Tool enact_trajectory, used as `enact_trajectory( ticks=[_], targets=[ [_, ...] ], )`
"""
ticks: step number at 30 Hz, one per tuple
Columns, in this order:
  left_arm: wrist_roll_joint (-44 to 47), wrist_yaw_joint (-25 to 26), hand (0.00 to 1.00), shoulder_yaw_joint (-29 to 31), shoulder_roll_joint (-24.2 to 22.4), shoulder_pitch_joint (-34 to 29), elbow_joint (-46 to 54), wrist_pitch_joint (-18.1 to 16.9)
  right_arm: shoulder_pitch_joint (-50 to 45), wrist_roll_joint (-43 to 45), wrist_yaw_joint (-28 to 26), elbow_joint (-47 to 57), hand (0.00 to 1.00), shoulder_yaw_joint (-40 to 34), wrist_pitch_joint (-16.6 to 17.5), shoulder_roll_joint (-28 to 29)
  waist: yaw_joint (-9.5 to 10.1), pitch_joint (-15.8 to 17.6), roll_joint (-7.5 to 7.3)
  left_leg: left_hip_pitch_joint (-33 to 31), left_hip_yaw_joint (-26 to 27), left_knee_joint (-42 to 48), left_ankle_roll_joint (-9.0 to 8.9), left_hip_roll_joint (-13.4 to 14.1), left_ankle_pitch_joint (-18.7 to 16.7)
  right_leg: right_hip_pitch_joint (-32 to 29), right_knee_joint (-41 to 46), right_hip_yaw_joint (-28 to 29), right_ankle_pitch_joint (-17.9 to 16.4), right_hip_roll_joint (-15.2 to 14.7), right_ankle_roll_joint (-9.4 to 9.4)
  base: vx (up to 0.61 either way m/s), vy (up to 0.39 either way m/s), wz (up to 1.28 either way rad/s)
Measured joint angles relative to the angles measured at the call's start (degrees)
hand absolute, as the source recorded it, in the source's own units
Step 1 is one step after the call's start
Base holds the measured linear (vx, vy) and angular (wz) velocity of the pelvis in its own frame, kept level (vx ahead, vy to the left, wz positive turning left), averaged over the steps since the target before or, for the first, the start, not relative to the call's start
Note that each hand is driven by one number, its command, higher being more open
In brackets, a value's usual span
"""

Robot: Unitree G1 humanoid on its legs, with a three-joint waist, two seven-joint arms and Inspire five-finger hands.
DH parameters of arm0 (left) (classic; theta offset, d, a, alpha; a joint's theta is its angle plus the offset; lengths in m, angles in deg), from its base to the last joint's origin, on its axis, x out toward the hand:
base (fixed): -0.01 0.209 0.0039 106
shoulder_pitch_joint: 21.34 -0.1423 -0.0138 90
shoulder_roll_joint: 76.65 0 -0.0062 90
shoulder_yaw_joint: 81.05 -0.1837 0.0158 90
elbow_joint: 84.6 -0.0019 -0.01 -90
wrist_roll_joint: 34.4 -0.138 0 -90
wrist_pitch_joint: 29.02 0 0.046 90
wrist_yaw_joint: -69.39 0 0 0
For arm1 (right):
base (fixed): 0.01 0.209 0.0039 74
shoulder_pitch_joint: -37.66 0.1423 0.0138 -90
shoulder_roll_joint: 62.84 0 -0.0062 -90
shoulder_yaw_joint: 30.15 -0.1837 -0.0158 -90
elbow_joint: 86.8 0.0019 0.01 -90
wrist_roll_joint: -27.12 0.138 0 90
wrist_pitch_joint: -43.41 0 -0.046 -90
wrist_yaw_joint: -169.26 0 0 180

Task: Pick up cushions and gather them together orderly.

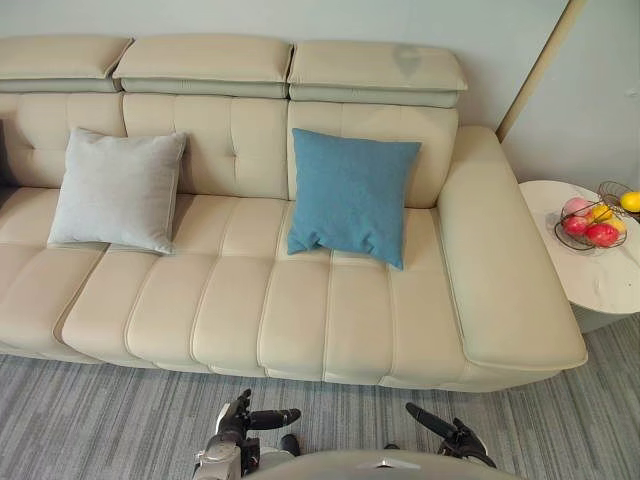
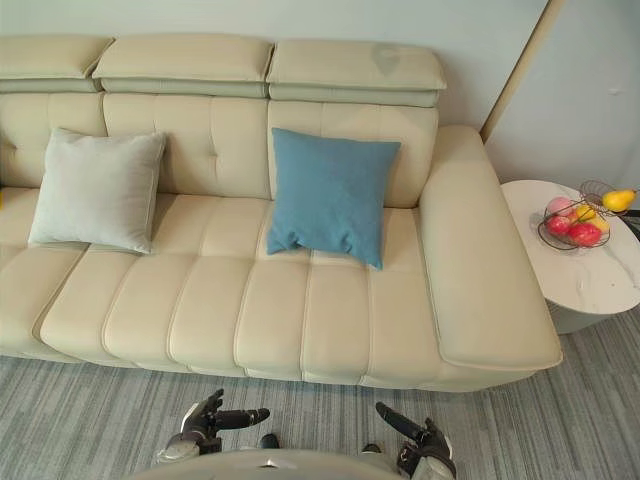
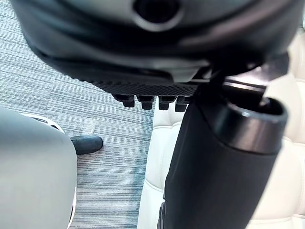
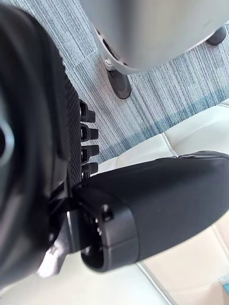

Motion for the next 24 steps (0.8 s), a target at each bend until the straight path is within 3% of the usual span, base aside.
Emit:
enact_trajectory(
  ticks=[7, 18, 21, 24],
  targets=[
    [0.04, 0.05, 1.0, 0.3, -0.04, -0.07, 0.0, 0.13, -0.85, -0.16, -0.01, 0.0, 1.0, -0.01, -0.23, 0.0, -0.13, 0.03, 0.01, 1.45, 0.36, 0.0, 0.0, 0.05, 0.0, 1.28, 0.11, 0.16, 0.0, 0.0, -0.01, 0.0, 0.001, -0.02],
    [0.17, 0.58, 1.0, 4.51, -1.34, -0.79, -0.04, 2.57, -5.33, -1.07, 0.42, 2.66, 1.0, -0.32, -1.75, -0.23, -1.52, 0.37, 0.54, 6.38, 5.91, -0.03, -0.57, 1.99, -0.38, 2.34, 2.71, 4.87, -0.33, 1.27, 0.46, -0.09, -0.003, -0.25],
    [0.17, 0.58, 1.0, 7.14, -2.52, -0.53, 0.09, 2.64, -7.08, -1.07, 0.51, 3.54, 1.0, -0.2, -2.62, -0.17, -1.53, 0.55, 0.73, 6.51, 9.92, 1.61, -2.02, 3.64, -1.8, 0.13, 3.98, 8.74, -0.31, 2.9, 0.43, -0.06, -0.035, -0.65],
    [0.04, 0.43, 1.0, 9.03, -3.12, -0.3, 0.02, 2.68, -7.79, -1.11, 0.61, 5.37, 1.0, 0.6, -2.74, 0.09, -1.83, 0.62, 0.54, 3.49, 12.54, 9.39, -3.15, 6.07, -6.6, -3.53, 5.56, 14.05, 0.12, 5.31, -0.15, 0.01, -0.072, -0.88]
  ],
)
